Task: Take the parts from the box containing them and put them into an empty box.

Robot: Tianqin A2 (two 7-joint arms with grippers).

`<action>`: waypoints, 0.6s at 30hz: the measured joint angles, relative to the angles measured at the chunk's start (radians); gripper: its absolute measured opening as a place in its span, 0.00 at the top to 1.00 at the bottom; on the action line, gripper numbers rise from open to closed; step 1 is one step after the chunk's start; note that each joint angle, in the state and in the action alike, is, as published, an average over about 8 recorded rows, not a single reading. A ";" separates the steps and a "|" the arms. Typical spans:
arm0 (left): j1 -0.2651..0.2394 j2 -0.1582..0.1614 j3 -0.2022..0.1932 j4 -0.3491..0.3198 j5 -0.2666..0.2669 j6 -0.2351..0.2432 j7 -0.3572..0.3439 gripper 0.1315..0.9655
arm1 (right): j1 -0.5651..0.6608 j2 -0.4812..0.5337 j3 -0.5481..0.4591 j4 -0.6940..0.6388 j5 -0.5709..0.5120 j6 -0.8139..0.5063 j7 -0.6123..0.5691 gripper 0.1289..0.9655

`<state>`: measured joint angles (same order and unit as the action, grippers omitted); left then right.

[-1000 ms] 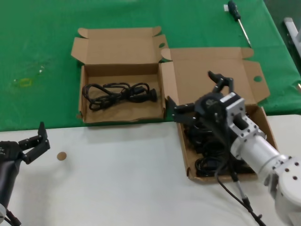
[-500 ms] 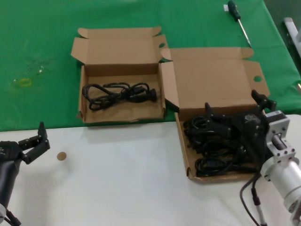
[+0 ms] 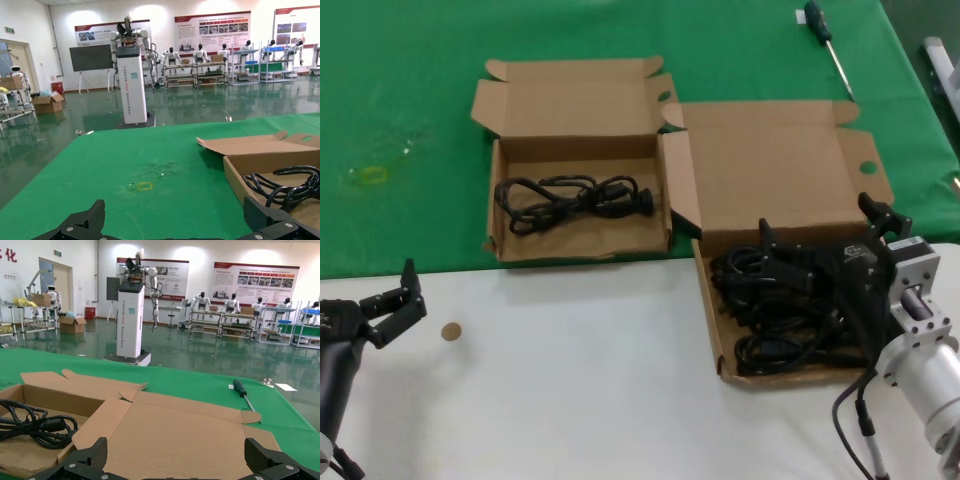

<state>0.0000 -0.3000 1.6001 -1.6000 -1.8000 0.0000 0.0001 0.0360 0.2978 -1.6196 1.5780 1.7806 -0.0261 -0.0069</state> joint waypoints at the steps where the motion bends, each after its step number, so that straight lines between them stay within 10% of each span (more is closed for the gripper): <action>1: 0.000 0.000 0.000 0.000 0.000 0.000 0.000 0.00 | 0.000 0.000 0.000 0.000 0.000 0.000 0.000 0.00; 18: 0.000 0.000 0.000 0.000 0.000 0.000 0.000 0.00 | 0.000 0.000 0.000 0.000 0.000 0.000 0.000 0.00</action>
<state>0.0000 -0.3000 1.6000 -1.6000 -1.8000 0.0000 0.0000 0.0360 0.2978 -1.6196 1.5780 1.7806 -0.0261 -0.0069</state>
